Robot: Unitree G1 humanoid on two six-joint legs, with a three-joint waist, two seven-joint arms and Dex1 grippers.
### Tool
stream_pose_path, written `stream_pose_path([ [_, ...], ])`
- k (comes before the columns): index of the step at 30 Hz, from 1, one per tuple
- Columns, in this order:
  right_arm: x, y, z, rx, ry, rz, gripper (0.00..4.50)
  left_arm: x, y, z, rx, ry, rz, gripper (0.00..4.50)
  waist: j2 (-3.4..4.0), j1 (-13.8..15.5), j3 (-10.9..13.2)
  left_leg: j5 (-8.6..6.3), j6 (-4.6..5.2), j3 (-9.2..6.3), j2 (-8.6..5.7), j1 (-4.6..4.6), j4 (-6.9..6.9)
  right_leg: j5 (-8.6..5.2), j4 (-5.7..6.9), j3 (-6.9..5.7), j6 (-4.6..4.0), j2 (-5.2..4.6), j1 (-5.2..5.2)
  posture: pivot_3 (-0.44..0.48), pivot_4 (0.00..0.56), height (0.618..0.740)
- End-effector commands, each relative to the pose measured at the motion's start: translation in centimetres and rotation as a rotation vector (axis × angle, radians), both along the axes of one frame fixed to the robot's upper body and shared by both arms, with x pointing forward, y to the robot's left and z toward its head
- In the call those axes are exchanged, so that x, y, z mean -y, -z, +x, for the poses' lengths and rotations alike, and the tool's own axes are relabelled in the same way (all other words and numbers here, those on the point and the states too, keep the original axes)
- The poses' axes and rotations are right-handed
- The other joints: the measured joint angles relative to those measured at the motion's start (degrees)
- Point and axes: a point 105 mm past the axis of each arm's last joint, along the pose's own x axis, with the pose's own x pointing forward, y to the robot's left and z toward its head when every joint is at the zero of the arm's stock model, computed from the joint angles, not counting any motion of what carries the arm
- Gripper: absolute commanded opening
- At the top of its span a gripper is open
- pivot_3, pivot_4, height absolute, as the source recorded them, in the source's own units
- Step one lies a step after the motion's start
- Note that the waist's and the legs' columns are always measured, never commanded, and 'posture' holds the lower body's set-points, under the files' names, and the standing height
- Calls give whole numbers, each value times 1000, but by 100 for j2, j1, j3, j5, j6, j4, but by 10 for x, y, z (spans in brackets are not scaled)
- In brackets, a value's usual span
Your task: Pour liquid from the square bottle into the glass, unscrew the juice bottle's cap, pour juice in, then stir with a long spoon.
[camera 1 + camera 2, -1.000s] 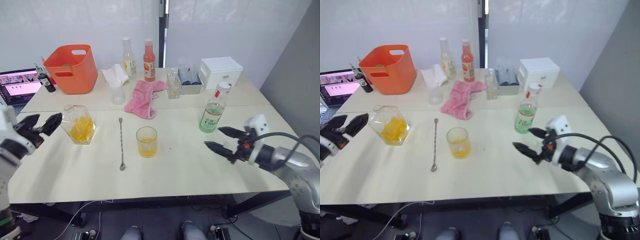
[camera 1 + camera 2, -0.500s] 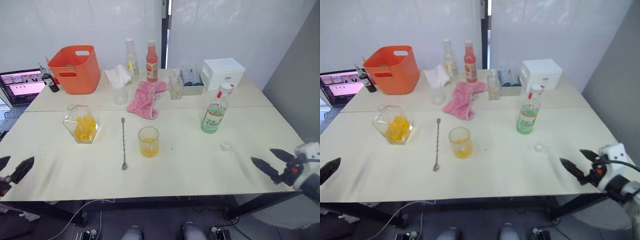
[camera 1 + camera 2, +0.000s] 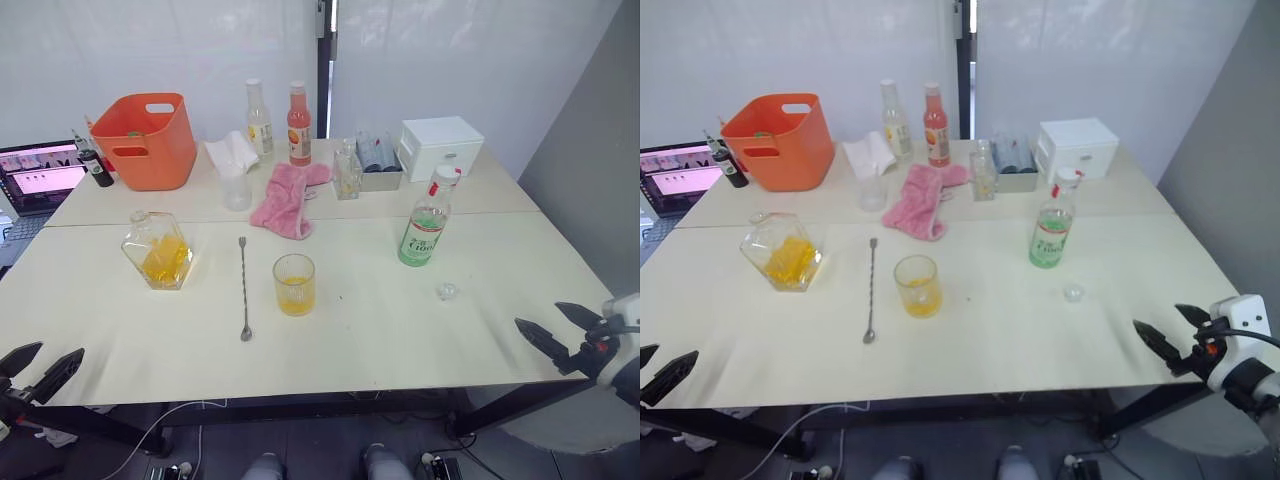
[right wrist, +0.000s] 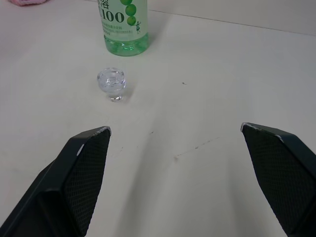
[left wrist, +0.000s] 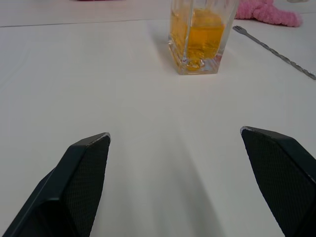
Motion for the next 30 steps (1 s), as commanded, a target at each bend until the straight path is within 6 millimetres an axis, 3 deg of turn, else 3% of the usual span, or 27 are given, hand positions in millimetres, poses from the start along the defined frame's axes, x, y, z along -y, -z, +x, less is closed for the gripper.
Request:
stream_pose_path([
  [1,-8,-11,2,38,-22,-11,4500,3,-9,1,32,25,32,4468,0,-1,0,0,0,0,0,0,0,0,0,0,0,0,0,0,150,739],
  [3,-22,-20,11,80,-37,16,4500,19,-12,7,59,56,21,4468,0,-3,0,0,0,0,1,0,0,0,0,0,0,0,0,0,150,739],
  [11,-81,-56,62,195,-44,132,4500,126,-30,26,128,357,-35,4468,-3,-6,-1,0,-1,19,14,2,0,7,-1,18,-1,13,-6,0,150,739],
  [17,-99,-80,98,209,-32,143,4500,176,-43,28,119,572,-34,4468,0,-3,0,0,0,20,12,-2,0,10,-5,21,-4,15,-10,0,150,739],
  [23,-111,-99,122,228,-72,132,4500,205,-52,25,99,735,-43,4468,1,-16,1,-5,9,21,14,-4,-2,12,-8,21,-11,19,-13,0,150,739],
  [30,-116,-114,140,235,-160,117,4500,219,-58,25,98,833,-29,4468,4,-26,3,-6,11,22,16,-4,-3,14,-14,21,-13,23,-13,0,150,739],
])
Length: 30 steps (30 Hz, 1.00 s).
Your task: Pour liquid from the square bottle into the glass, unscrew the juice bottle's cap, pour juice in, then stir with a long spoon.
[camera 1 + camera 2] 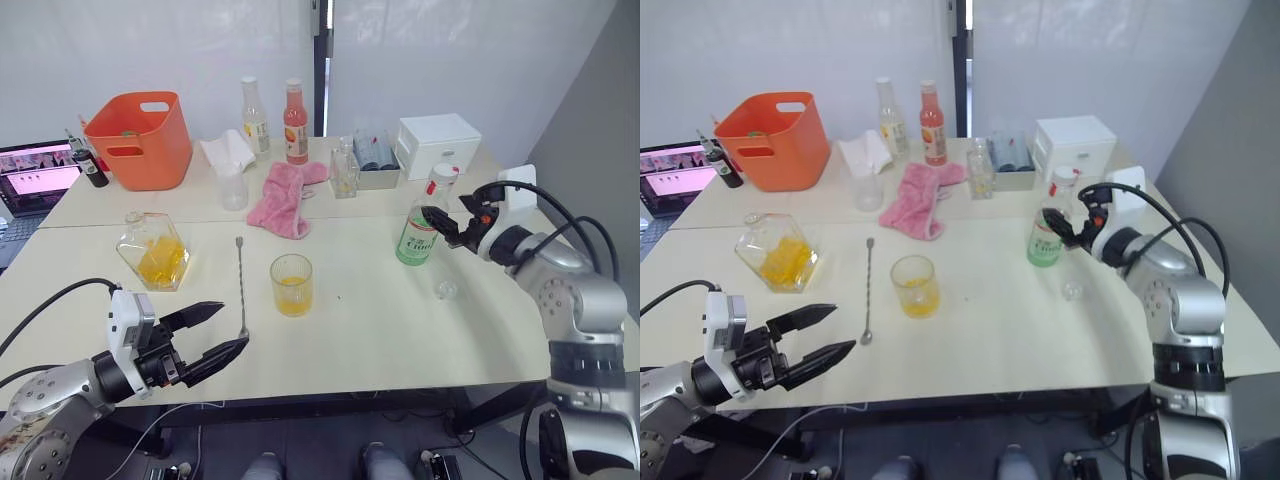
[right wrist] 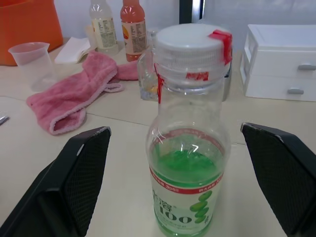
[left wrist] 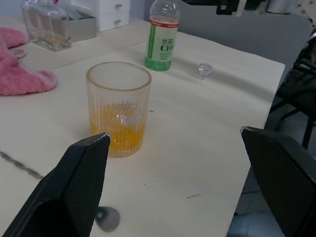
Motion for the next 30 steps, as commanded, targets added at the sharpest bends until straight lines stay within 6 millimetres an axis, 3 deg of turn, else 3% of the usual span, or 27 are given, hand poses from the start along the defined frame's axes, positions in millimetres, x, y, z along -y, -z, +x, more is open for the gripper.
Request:
stream_pose_path([
  [1,-3,-21,3,70,-50,-19,4500,10,-6,-4,18,64,4,4468,2,-5,1,0,0,1,0,0,0,0,-1,0,0,0,0,0,150,739],
  [10,-2,-31,18,89,-71,-25,4500,20,-8,-2,26,79,3,4468,10,-7,6,-2,3,6,28,-14,-4,31,-48,0,-5,32,0,0,150,739],
  [17,-4,-34,24,98,-91,-9,4500,22,-10,-2,26,74,5,4468,12,-17,7,-7,11,8,64,-16,-5,62,-57,2,-57,71,-6,0,150,739],
  [26,-6,-33,29,98,-103,21,1594,23,-12,-2,28,70,7,4500,20,-21,12,-7,12,11,65,-17,-5,64,-57,6,-59,73,-9,0,150,739],
  [30,-6,-34,28,103,-107,21,1474,22,-13,-2,30,69,13,4500,20,-22,12,-7,12,11,65,-17,-5,64,-57,6,-59,73,-9,0,150,739],
])
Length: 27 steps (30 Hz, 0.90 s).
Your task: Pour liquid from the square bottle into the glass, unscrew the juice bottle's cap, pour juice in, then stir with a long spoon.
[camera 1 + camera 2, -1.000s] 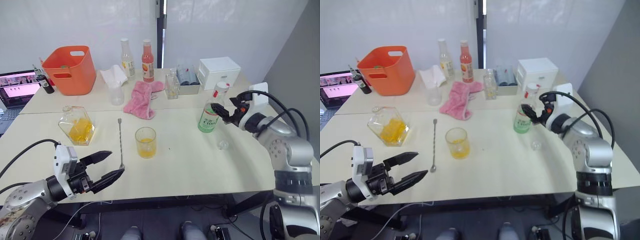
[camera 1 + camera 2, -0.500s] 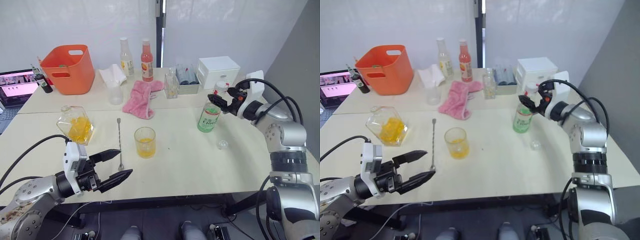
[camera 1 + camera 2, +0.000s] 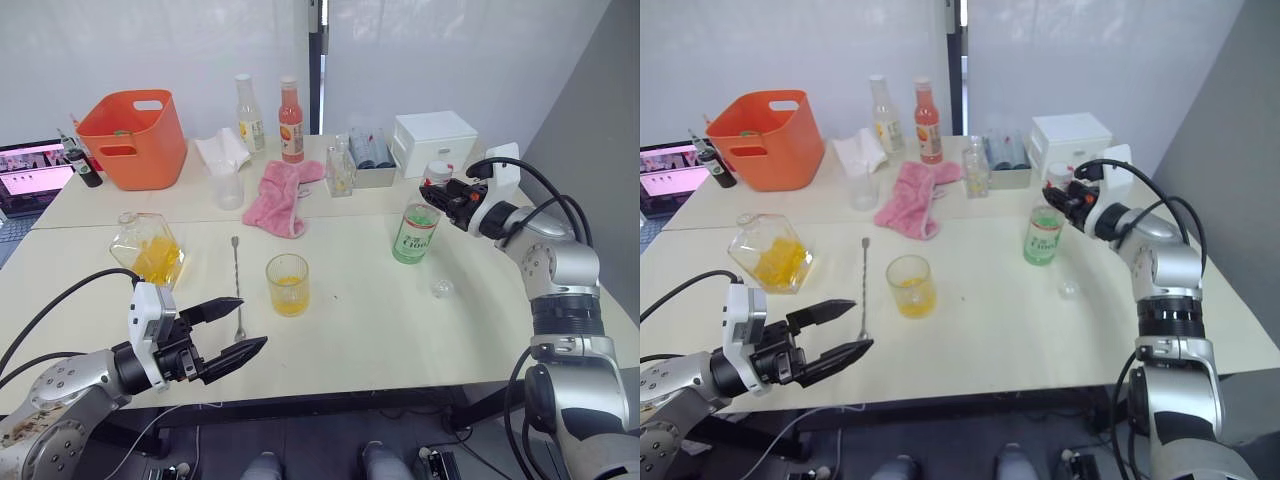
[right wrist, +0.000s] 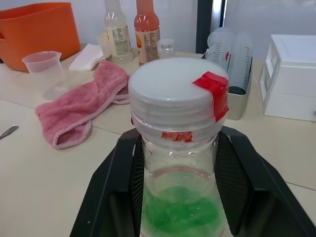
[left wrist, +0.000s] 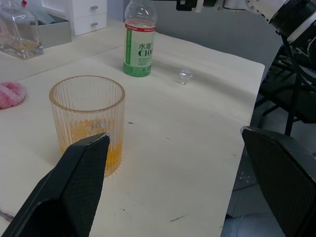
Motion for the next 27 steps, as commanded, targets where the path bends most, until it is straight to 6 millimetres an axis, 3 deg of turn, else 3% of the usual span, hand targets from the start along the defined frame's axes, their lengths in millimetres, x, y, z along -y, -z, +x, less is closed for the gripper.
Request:
stream_pose_path([
  [1,0,-25,-4,91,-12,9,1474,4,-9,-3,39,25,19,4500,1,-2,1,0,0,0,0,0,0,0,0,0,0,0,0,0,150,739],
  [9,-9,-45,-22,154,-80,25,1474,-2,-12,4,64,6,32,4500,24,-2,15,0,1,1,0,-6,-1,0,0,1,0,0,-6,0,150,739],
  [13,-26,-60,-51,195,-184,10,1474,-7,-14,7,75,2,39,4500,29,2,18,-3,4,1,0,-12,-2,0,2,2,-1,1,-13,0,150,739],
  [19,-69,-66,-102,188,-403,-20,1474,-11,-16,13,82,18,47,4500,30,10,18,-3,5,1,1,-12,-2,-1,1,2,2,2,-13,0,150,739],
  [27,-131,-37,-160,113,-673,-47,1474,-16,-13,16,69,60,71,4500,30,20,18,-3,5,1,4,-12,-2,-5,2,2,8,4,-14,0,150,739],
])
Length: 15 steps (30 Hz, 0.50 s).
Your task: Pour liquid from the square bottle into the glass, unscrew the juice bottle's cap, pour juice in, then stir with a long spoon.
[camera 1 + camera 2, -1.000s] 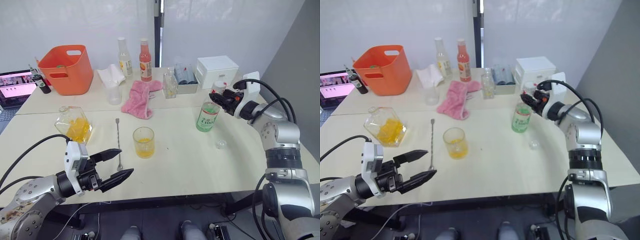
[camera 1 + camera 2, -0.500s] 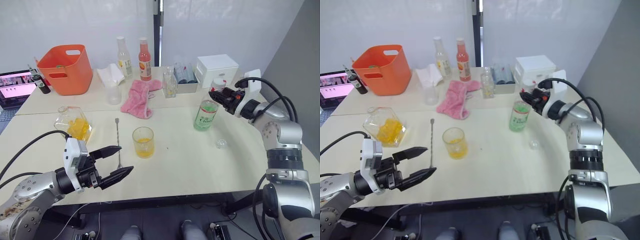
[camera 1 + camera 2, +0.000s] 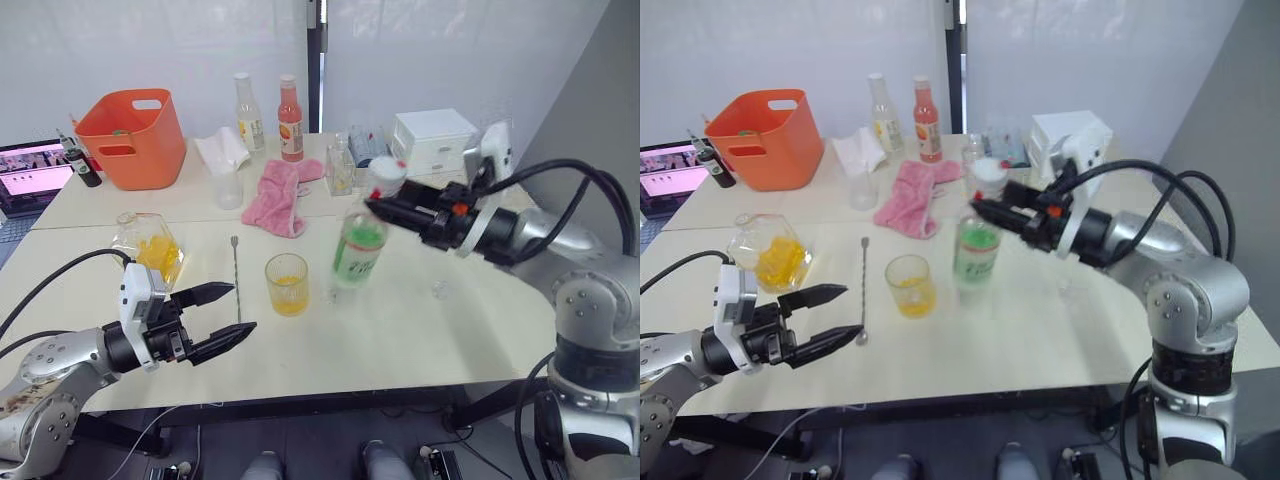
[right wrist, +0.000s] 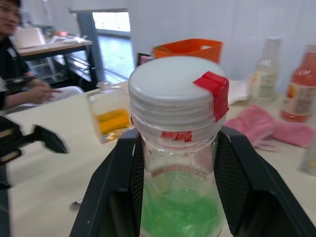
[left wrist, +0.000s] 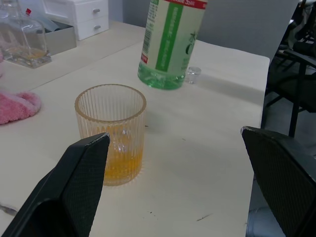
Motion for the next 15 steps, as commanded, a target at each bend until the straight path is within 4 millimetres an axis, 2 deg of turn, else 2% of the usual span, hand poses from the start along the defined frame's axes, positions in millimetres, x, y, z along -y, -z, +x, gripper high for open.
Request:
stream_pose_path([
  [1,-20,3,-26,34,-92,-6,1474,-1,-3,-2,31,35,35,4500,0,1,0,0,0,0,0,0,0,-1,0,0,1,0,0,0,150,739],
  [5,-40,19,-38,14,-163,-14,1474,-2,-1,-5,22,56,53,4500,-1,2,0,0,0,0,0,0,1,-4,-1,0,8,0,-1,0,150,739],
  [15,-63,40,-40,64,-198,-90,1474,-1,0,-6,36,113,101,4500,0,3,0,0,0,0,2,2,1,-15,-1,0,26,1,-1,0,150,739],
])
